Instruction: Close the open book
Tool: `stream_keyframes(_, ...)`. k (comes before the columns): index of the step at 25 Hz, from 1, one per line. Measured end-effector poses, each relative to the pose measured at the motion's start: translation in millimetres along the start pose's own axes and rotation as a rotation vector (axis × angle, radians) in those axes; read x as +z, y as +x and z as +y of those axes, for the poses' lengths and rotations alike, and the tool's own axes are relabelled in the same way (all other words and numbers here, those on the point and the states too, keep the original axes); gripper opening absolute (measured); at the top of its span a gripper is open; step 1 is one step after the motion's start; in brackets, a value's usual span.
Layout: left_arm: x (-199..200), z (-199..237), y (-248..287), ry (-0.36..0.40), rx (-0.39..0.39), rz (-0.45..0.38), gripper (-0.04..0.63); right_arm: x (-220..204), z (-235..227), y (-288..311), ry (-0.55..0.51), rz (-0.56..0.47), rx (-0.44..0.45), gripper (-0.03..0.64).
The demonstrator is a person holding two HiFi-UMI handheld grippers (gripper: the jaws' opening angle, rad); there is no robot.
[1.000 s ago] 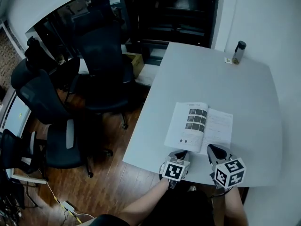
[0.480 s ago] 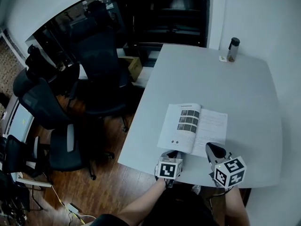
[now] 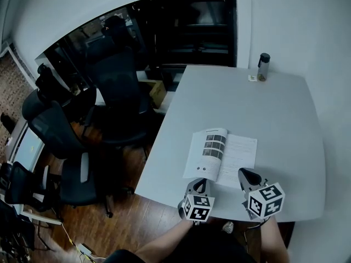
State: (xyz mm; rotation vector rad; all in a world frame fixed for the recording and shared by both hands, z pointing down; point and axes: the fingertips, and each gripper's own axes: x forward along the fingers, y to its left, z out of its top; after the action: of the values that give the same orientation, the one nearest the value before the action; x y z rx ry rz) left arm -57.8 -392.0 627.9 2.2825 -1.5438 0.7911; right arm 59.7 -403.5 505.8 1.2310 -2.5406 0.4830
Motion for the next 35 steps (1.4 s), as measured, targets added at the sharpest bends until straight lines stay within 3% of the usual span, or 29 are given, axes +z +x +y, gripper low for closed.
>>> stream_keyframes(6,9.1,-35.1,2.9,0.183,-0.043,-0.028,0.005,0.0,-10.7,-13.8,0.002,-0.013,-0.027,0.005)
stream_keyframes(9,10.5,-52.6,7.9,0.224,-0.089,-0.030,0.005,-0.4,-13.4,-20.2,0.004,-0.015,-0.039,0.005)
stream_keyframes(20,13.6,-77.2,17.2,0.118,-0.167,-0.033,0.005,-12.2,-32.2,-46.8,0.026,-0.010,-0.081,0.005)
stream_keyframes(31,41.3,-93.8,10.6,0.038,-0.129,-0.084,0.005,-21.3,-53.6,-73.1,0.028,-0.030,-0.051,0.005)
stream_keyframes(35,38.6,-99.9,7.6,-0.002,-0.129,-0.046,0.005,-28.8,-63.8,-75.4,0.026,-0.014,-0.020,0.005)
